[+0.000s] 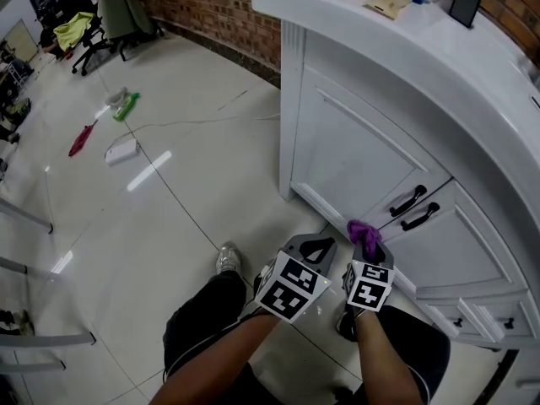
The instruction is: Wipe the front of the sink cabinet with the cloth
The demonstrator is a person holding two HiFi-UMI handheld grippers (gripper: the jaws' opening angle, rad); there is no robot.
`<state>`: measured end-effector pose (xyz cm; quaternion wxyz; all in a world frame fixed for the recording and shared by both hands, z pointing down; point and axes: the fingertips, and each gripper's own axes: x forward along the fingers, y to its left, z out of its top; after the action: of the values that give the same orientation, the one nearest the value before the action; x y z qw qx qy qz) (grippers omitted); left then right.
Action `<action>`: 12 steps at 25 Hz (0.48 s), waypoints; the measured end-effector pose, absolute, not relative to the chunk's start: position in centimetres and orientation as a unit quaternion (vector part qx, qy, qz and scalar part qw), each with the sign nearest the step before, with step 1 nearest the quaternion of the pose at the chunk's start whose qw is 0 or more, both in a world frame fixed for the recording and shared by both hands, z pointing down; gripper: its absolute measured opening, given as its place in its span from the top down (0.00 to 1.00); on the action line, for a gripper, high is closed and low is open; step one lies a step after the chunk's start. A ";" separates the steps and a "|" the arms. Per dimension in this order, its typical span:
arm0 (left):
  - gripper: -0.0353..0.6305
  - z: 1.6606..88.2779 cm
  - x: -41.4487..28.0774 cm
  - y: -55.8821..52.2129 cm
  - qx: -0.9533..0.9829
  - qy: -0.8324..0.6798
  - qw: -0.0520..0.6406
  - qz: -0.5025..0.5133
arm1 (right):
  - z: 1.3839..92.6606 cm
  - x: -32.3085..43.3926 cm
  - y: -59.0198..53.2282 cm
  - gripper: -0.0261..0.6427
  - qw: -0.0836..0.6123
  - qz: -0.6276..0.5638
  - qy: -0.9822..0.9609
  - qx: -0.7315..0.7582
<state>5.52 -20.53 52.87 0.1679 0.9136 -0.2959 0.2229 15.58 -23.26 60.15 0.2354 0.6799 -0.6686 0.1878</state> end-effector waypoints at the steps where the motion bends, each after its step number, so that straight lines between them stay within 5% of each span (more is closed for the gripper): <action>1: 0.94 53.2 5.4 -20.7 0.912 -0.296 0.171 0.225 | 60.9 15.5 -23.3 0.82 0.238 0.193 -0.668 0.678; 12: 0.94 56.2 4.8 -22.0 0.903 -0.292 0.185 0.256 | 67.4 14.4 -24.6 0.82 0.250 0.255 -0.662 0.659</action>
<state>4.79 -22.01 56.16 0.1854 0.9025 -0.2923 0.2562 14.41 -24.59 67.38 0.2497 0.6591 -0.6618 0.2555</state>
